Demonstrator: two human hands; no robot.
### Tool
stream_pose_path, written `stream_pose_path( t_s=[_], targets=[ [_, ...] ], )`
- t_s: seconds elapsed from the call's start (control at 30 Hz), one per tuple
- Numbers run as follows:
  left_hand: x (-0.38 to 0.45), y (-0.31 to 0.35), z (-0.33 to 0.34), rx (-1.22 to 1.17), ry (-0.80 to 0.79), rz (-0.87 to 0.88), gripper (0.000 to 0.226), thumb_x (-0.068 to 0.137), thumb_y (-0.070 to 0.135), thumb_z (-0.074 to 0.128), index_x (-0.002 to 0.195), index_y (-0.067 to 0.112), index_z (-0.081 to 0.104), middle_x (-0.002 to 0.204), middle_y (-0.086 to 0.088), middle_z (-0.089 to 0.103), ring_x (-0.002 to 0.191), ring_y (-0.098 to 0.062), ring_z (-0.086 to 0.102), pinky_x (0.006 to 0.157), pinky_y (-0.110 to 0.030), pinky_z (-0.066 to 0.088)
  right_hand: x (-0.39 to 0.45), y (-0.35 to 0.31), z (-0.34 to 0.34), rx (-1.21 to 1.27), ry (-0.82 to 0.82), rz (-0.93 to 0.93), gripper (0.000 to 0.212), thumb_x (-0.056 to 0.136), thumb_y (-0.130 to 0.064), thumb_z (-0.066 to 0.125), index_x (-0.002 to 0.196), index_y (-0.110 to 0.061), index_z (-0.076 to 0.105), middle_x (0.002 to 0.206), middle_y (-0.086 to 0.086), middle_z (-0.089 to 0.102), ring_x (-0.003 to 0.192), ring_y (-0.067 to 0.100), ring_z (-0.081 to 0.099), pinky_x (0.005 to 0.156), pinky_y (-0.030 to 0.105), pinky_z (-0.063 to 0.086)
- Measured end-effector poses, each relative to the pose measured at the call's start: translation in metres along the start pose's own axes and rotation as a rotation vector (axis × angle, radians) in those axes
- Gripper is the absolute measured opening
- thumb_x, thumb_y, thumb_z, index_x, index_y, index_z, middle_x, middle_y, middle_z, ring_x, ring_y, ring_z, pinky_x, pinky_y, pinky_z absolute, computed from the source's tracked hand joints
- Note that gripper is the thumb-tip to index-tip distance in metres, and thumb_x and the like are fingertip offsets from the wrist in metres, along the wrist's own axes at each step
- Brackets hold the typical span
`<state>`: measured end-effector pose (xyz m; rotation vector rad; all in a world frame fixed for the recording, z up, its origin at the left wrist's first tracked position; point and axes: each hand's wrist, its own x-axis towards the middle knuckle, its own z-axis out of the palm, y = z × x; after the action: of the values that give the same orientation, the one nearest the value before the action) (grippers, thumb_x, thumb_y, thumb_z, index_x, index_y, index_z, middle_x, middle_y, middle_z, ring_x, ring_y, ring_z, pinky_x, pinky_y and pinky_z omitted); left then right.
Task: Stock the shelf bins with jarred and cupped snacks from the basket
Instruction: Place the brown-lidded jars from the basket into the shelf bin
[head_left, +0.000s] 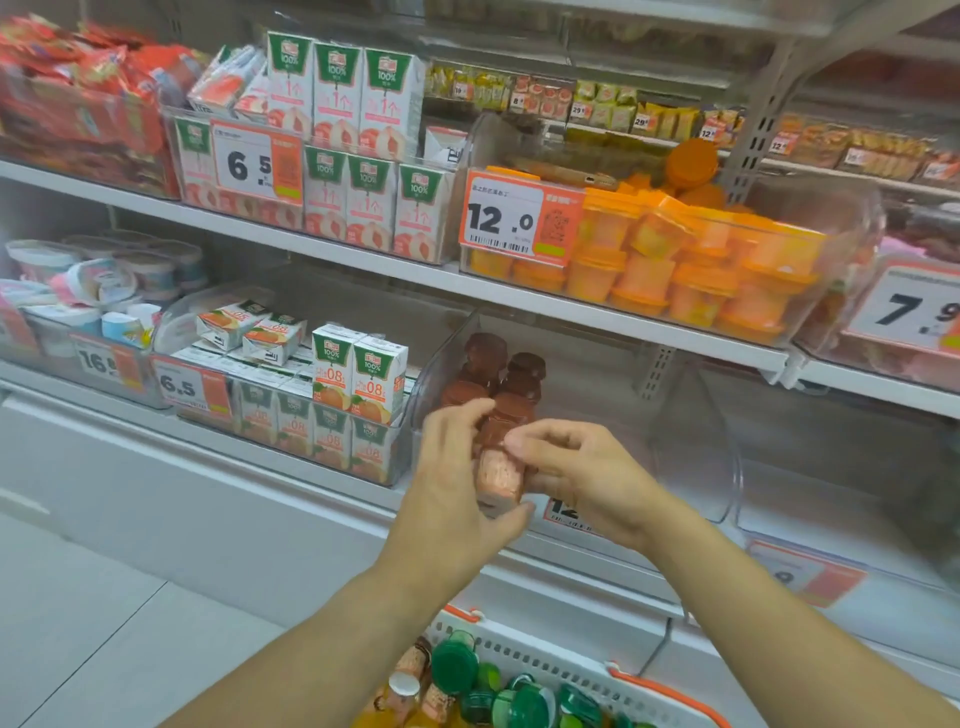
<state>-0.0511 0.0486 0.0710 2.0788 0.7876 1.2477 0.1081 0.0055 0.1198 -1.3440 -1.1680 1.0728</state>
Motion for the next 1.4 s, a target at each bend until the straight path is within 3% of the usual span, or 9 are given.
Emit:
stream_pose_path(
  t_s=[0.2, 0.33, 0.43, 0.57, 0.73, 0.93, 1.07, 1.23, 1.4],
  targets=[
    [0.004, 0.007, 0.000, -0.221, 0.035, -0.312, 0.045, 0.074, 0.045, 0.080, 0.111, 0.031, 0.057, 0.089, 0.010, 0.074, 0.079, -0.005, 0.070, 0.077, -0.038, 0.059, 0.003, -0.003, -0.005, 0.383, -0.043, 0.005, 0.045, 0.077, -0.005, 0.065, 0.122, -0.001, 0.064, 0.118, 0.022, 0.066, 0.100, 0.032, 0.060, 0.090, 0.046, 0.043],
    [0.003, 0.007, 0.000, -0.148, 0.067, -0.227, 0.041, 0.074, 0.025, 0.087, 0.101, 0.030, 0.056, 0.087, 0.010, 0.071, 0.076, -0.001, 0.066, 0.066, -0.019, 0.054, 0.009, -0.002, 0.005, 0.213, 0.012, -0.015, 0.038, 0.084, -0.021, 0.068, 0.119, -0.008, 0.067, 0.122, 0.016, 0.067, 0.102, 0.031, 0.059, 0.086, 0.047, 0.043],
    [0.005, -0.001, -0.003, 0.013, 0.131, -0.124, 0.041, 0.074, 0.026, 0.086, 0.099, 0.030, 0.054, 0.093, 0.013, 0.064, 0.084, -0.006, 0.061, 0.071, -0.024, 0.051, 0.012, -0.001, 0.013, -0.026, 0.101, -0.020, 0.045, 0.083, -0.043, 0.070, 0.114, -0.010, 0.070, 0.108, 0.018, 0.071, 0.090, 0.031, 0.065, 0.081, 0.048, 0.053],
    [0.008, -0.009, -0.007, 0.132, 0.176, -0.067, 0.052, 0.073, 0.012, 0.082, 0.110, 0.032, 0.051, 0.104, 0.010, 0.055, 0.093, -0.014, 0.057, 0.077, -0.037, 0.054, 0.016, 0.002, 0.017, 0.126, 0.076, -0.006, 0.046, 0.082, -0.030, 0.070, 0.119, -0.002, 0.067, 0.107, 0.021, 0.070, 0.089, 0.029, 0.059, 0.079, 0.038, 0.050],
    [0.013, -0.002, -0.011, -0.205, 0.200, -0.272, 0.049, 0.075, 0.031, 0.082, 0.115, 0.032, 0.054, 0.103, 0.014, 0.066, 0.093, -0.004, 0.064, 0.082, -0.031, 0.056, 0.023, -0.004, 0.009, 0.233, -0.027, -0.055, 0.046, 0.081, -0.004, 0.067, 0.126, 0.005, 0.058, 0.117, 0.028, 0.066, 0.096, 0.030, 0.066, 0.082, 0.035, 0.053],
    [0.013, -0.004, -0.020, -0.064, 0.259, -0.115, 0.049, 0.073, 0.005, 0.083, 0.104, 0.030, 0.053, 0.102, 0.016, 0.053, 0.091, -0.001, 0.053, 0.079, -0.011, 0.043, 0.033, -0.016, 0.020, -0.161, 0.024, 0.019, 0.044, 0.086, -0.044, 0.067, 0.114, -0.011, 0.070, 0.104, 0.017, 0.074, 0.096, 0.034, 0.069, 0.092, 0.044, 0.056],
    [0.013, -0.007, -0.021, -0.026, 0.254, -0.106, 0.058, 0.075, 0.004, 0.080, 0.113, 0.032, 0.047, 0.113, 0.012, 0.048, 0.100, -0.002, 0.051, 0.085, -0.009, 0.040, 0.040, -0.025, 0.026, -0.051, -0.026, 0.007, 0.034, 0.086, -0.027, 0.069, 0.109, -0.003, 0.072, 0.102, 0.017, 0.074, 0.089, 0.025, 0.068, 0.082, 0.034, 0.055],
    [0.013, -0.009, -0.019, 0.013, 0.210, -0.261, 0.049, 0.083, 0.016, 0.070, 0.124, 0.023, 0.043, 0.120, 0.011, 0.039, 0.112, -0.013, 0.049, 0.097, -0.032, 0.046, 0.073, -0.027, 0.018, -0.144, 0.297, -0.154, 0.022, 0.082, -0.021, 0.079, 0.100, -0.009, 0.076, 0.095, 0.012, 0.076, 0.088, 0.026, 0.070, 0.078, 0.035, 0.052],
    [0.009, -0.013, -0.017, 0.083, 0.066, -0.316, 0.029, 0.088, 0.019, 0.060, 0.110, 0.024, 0.042, 0.115, 0.007, 0.043, 0.110, -0.014, 0.047, 0.093, -0.027, 0.042, 0.111, -0.010, 0.015, -0.561, 0.545, -0.224, 0.023, 0.071, -0.034, 0.088, 0.088, -0.026, 0.076, 0.087, -0.008, 0.074, 0.084, 0.007, 0.069, 0.076, 0.027, 0.055]
  ],
)
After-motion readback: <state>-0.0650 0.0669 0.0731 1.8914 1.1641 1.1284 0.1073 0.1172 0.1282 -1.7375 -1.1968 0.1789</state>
